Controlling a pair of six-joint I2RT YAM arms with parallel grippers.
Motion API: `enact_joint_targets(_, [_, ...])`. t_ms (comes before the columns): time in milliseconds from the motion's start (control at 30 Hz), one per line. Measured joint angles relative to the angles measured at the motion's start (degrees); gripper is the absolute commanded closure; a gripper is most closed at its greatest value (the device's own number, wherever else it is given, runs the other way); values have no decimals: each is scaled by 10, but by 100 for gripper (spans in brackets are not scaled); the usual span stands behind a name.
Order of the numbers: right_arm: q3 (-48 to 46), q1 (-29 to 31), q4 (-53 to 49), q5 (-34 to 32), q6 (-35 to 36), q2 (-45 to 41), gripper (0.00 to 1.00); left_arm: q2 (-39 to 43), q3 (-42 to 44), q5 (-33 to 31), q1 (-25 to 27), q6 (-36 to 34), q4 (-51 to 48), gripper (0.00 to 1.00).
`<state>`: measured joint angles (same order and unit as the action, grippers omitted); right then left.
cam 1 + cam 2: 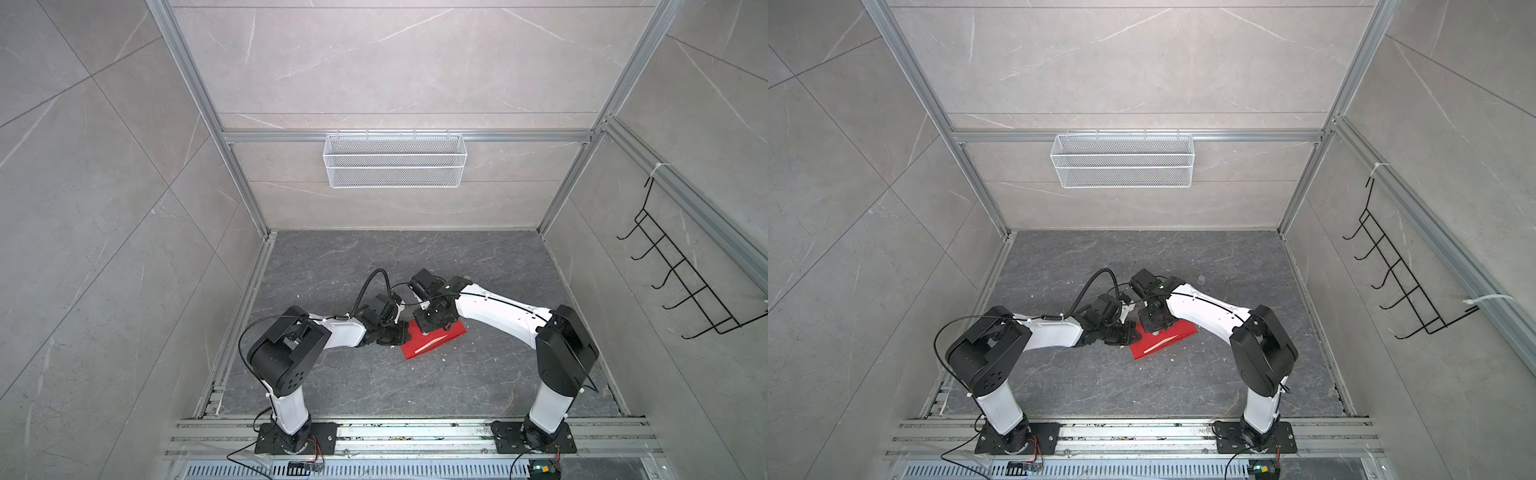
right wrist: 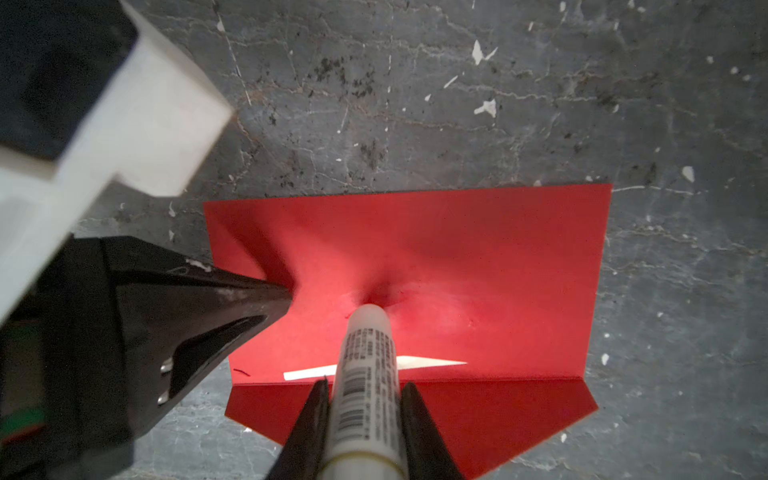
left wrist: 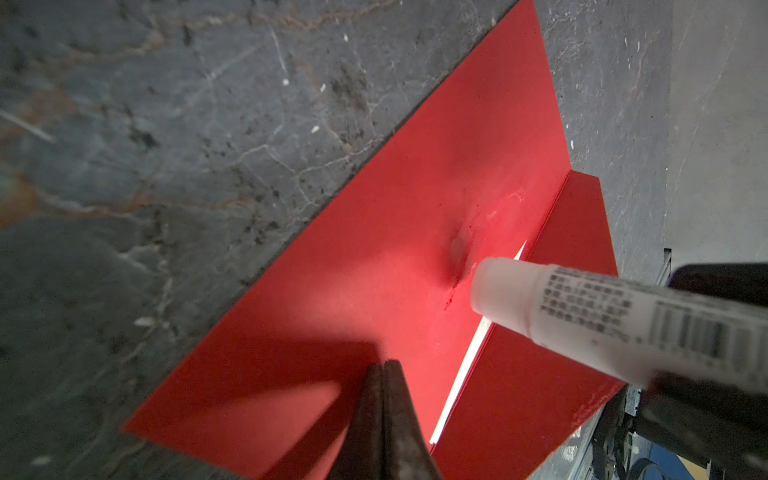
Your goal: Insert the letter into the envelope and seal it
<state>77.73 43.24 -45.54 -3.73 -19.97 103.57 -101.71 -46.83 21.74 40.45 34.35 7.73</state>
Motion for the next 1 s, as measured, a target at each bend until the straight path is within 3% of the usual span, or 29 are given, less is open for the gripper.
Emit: enact_joint_targets(1000, [-3, 12, 23, -16, -11, 21, 100, -18, -29, 11, -3, 0, -28, 100])
